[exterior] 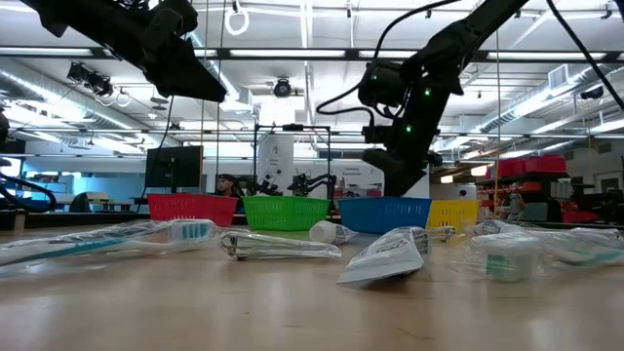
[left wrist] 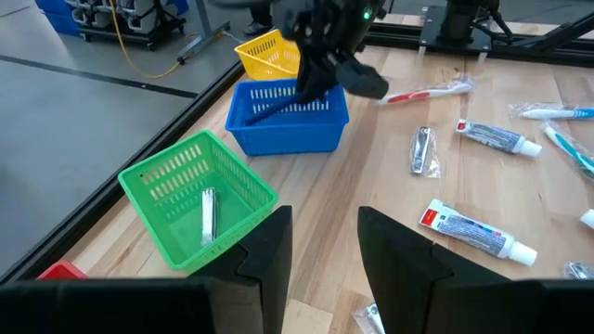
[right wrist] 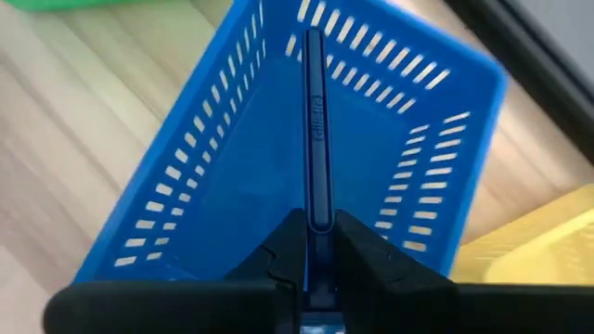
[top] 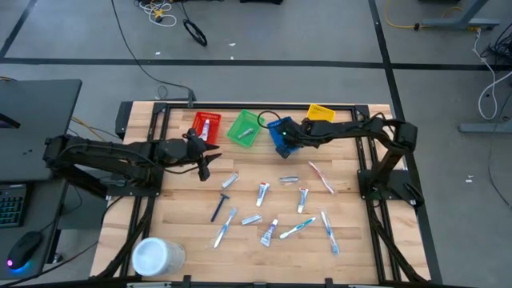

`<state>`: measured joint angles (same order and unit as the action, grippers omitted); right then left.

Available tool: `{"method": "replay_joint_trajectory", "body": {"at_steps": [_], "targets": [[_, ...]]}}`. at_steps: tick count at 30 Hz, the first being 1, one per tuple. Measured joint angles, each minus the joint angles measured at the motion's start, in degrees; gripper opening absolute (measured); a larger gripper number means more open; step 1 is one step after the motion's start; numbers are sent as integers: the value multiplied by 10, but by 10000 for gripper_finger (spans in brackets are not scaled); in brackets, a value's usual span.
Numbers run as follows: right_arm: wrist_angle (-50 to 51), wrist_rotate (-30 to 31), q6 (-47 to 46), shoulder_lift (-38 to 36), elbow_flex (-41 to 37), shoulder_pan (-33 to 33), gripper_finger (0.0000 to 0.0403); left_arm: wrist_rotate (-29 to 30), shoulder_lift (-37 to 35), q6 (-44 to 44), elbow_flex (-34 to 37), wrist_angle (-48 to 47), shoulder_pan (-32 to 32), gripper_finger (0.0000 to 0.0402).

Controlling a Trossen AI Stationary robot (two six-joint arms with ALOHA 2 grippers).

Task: Pick & Place Travel size toiletries
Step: Put the blue razor in the blue bin, then put the red toothbrush in the yellow bin

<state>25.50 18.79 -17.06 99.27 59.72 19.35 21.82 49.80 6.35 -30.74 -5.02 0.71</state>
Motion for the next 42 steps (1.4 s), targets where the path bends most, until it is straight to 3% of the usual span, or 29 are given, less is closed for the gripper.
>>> {"method": "replay_joint_trajectory", "body": {"at_steps": [6, 16, 28, 42], "targets": [[-5, -21, -12, 32, 0, 7, 46, 0, 0, -1, 0, 0, 0, 132], [-34, 0, -4, 47, 0, 9, 47, 0, 0, -1, 0, 0, 0, 132], [-22, -10, 0, 47, 0, 10, 103, 0, 0, 3, 0, 0, 0, 132], [-12, -38, 32, 47, 4, 8, 109, 0, 0, 3, 0, 0, 0, 132]]}}
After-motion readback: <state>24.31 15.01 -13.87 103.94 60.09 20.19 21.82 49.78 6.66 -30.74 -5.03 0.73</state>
